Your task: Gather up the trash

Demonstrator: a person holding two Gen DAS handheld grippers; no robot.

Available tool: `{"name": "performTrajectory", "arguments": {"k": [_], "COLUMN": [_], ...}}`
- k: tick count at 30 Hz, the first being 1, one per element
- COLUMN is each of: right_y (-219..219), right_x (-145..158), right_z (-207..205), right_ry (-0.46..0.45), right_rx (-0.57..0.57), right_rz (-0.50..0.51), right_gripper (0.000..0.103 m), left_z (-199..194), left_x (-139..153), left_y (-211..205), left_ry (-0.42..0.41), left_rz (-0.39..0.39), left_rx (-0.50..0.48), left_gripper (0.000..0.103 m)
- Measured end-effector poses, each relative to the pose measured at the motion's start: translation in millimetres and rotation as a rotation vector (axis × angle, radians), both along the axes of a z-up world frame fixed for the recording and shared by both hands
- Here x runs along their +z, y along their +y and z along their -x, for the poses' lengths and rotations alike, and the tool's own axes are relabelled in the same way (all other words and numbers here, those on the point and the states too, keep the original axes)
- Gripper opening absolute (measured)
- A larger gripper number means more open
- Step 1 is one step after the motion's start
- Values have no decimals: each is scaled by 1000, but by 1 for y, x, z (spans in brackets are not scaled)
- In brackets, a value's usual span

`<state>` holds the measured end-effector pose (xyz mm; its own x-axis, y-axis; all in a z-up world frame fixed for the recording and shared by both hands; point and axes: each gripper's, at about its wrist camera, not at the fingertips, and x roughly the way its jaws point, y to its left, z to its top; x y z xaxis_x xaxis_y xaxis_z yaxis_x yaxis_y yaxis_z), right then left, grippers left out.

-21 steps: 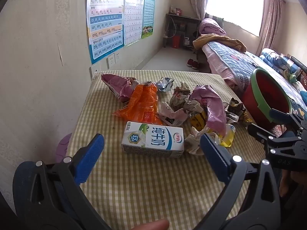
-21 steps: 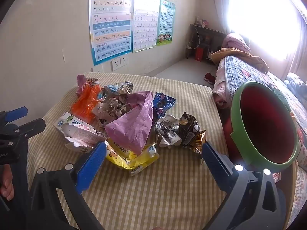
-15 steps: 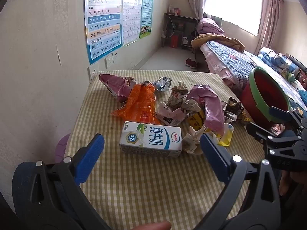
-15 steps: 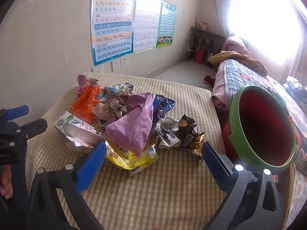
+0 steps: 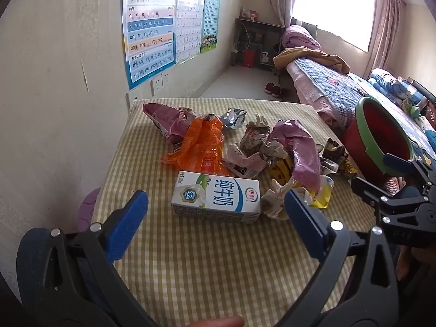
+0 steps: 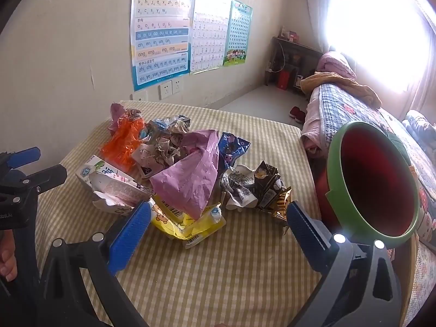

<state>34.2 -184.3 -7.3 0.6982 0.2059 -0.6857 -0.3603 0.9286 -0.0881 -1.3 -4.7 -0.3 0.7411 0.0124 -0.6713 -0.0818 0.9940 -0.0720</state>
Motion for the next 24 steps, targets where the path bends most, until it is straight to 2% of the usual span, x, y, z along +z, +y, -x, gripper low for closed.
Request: {"name": "performTrajectory", "arguments": {"k": [24], "right_y": [0], "right_x": [-1], "right_z": [0], "right_ry": [0], "right_rx": [0], "right_rz": [6], "right_gripper": [96], "left_z": [3], "left_x": [-3], "left_y": [-3], "left_ry": [7], "left_rz": [-4], "left_rx": [5], "left_gripper": [98]}}
